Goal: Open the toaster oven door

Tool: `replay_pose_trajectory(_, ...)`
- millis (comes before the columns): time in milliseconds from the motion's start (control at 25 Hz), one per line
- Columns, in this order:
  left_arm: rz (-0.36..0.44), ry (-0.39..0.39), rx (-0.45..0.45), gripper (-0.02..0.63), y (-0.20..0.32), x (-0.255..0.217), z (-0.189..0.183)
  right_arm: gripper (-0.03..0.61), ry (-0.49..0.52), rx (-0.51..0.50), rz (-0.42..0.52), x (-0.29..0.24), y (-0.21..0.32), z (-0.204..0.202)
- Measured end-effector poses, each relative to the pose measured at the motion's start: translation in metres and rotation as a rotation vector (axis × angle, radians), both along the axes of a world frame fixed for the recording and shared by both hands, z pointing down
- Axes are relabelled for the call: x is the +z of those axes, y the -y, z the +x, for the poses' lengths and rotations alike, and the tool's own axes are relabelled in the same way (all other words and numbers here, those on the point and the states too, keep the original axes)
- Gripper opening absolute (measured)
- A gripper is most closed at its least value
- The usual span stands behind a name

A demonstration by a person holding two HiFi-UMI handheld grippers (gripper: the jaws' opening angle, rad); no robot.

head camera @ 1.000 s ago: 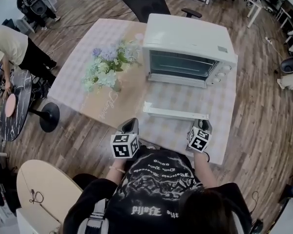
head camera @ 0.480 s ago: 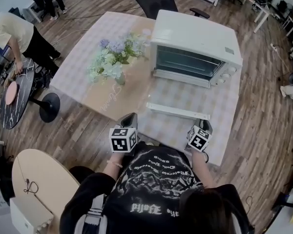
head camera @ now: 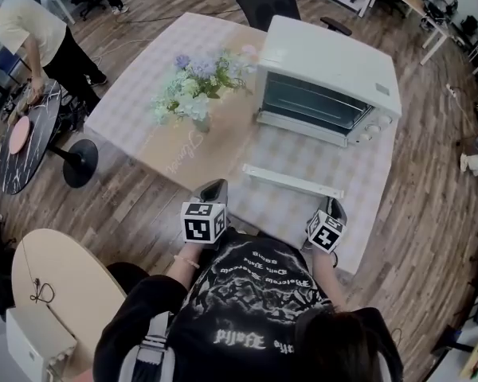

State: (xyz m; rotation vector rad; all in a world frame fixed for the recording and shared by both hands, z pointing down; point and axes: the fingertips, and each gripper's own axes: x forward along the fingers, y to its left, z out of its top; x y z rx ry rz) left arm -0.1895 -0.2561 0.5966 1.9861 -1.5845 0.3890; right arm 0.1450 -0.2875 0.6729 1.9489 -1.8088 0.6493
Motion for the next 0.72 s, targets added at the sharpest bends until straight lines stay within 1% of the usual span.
replay_pose_trajectory(160,0.015,0.000,0.003,0.020,0.001,-0.004,0.001,0.113,0.030,-0.038,0.026,-0.013,-0.012,-0.004)
replay_pose_trajectory(320,0.055,-0.009,0.029,0.018,0.004,-0.012,0.008,0.121,0.057,-0.054,0.077,-0.037,-0.019,0.000)
replay_pose_trajectory(440,0.107,-0.020,0.060,0.018,0.006,-0.022,0.017,0.130,0.054,-0.075,0.145,-0.062,-0.016,0.001)
replay_pose_trajectory(600,0.166,-0.023,0.105,0.018,0.007,-0.036,0.030,0.139,0.041,-0.104,0.259,-0.102,-0.012,-0.001)
replay_pose_trajectory(720,0.207,-0.032,0.128,0.018,0.007,-0.047,0.038,0.143,0.054,-0.140,0.351,-0.133,-0.010,-0.004)
